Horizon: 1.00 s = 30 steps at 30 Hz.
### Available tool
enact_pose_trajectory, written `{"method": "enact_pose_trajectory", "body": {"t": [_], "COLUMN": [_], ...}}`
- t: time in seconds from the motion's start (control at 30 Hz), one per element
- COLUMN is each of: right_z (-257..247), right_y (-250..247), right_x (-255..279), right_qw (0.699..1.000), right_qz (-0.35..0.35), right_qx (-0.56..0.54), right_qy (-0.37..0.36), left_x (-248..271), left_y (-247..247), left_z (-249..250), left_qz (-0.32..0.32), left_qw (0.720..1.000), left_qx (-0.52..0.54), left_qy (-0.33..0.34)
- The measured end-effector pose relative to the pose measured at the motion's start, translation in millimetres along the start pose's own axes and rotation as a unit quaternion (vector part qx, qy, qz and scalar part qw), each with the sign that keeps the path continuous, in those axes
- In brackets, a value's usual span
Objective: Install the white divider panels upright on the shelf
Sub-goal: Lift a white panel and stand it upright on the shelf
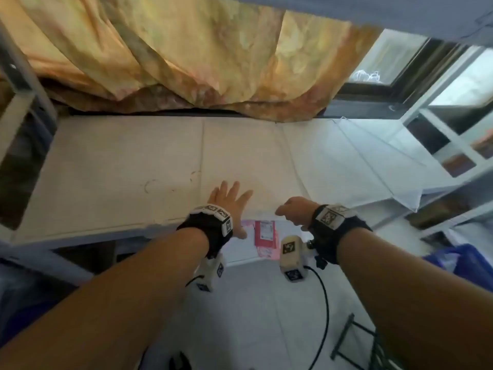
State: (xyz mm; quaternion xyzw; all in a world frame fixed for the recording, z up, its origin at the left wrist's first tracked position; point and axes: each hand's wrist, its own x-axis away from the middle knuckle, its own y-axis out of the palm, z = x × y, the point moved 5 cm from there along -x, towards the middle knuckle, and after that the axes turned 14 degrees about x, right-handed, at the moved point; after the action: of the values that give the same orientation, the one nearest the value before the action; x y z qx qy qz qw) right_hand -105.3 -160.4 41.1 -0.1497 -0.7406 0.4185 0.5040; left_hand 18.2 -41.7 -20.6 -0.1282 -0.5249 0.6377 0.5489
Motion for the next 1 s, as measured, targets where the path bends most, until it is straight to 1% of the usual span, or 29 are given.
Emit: {"method": "enact_pose_trajectory", "body": {"t": [0.03,0.13,0.23,0.37,0.47,0.57,0.6,0.7,0.73,0.8,0.9,1.0], "right_z": [6.7,28.3,44.6,49.7,44.0,32.7,27.9,14.9,8.1,-6.7,-43.8,-83.8], "right_y": [2.5,10.5,16.0,16.8,14.0,7.1,3.7,-7.7,-13.0,-22.2,-27.1,-21.5], "right_x": [-0.1,-6.0,-10.6,-7.4,6.3,16.6,20.6,28.4,35.1,43.5,62.5,78.5], "right_qw": [1.0,0.997,0.993,0.985,0.976,0.956,0.946,0.901,0.888,0.874,0.886,0.898], "right_qz": [-0.009,-0.03,-0.05,-0.062,-0.1,-0.139,-0.145,-0.152,-0.158,-0.164,-0.172,-0.163], "right_qx": [-0.008,-0.061,-0.1,-0.155,-0.192,-0.258,-0.29,-0.404,-0.429,-0.449,-0.407,-0.356], "right_qy": [0.008,0.024,0.028,0.031,0.029,-0.002,-0.016,-0.045,-0.058,-0.087,-0.138,-0.203], "left_x": [-3.4,-14.1,-16.7,-14.8,-6.4,9.2,15.6,33.1,41.7,57.4,80.3,89.8], "left_y": [5.5,18.8,26.9,19.8,5.6,-8.7,-14.6,-31.9,-38.3,-52.2,-70.6,-78.0], "left_z": [-1.2,-12.1,-12.3,-7.3,0.3,9.1,12.1,18.9,21.7,31.4,35.1,22.5], "left_qz": [0.001,0.019,0.031,0.037,0.039,0.062,0.07,0.075,0.076,0.092,0.143,0.164], "left_qw": [1.0,0.998,0.997,0.996,0.995,0.994,0.993,0.991,0.99,0.987,0.978,0.971], "left_qx": [-0.006,0.022,0.029,0.011,0.024,0.036,0.039,0.061,0.067,0.089,0.121,0.163], "left_qy": [-0.009,-0.056,-0.069,-0.079,-0.091,-0.085,-0.084,-0.092,-0.097,-0.093,-0.092,-0.063]}}
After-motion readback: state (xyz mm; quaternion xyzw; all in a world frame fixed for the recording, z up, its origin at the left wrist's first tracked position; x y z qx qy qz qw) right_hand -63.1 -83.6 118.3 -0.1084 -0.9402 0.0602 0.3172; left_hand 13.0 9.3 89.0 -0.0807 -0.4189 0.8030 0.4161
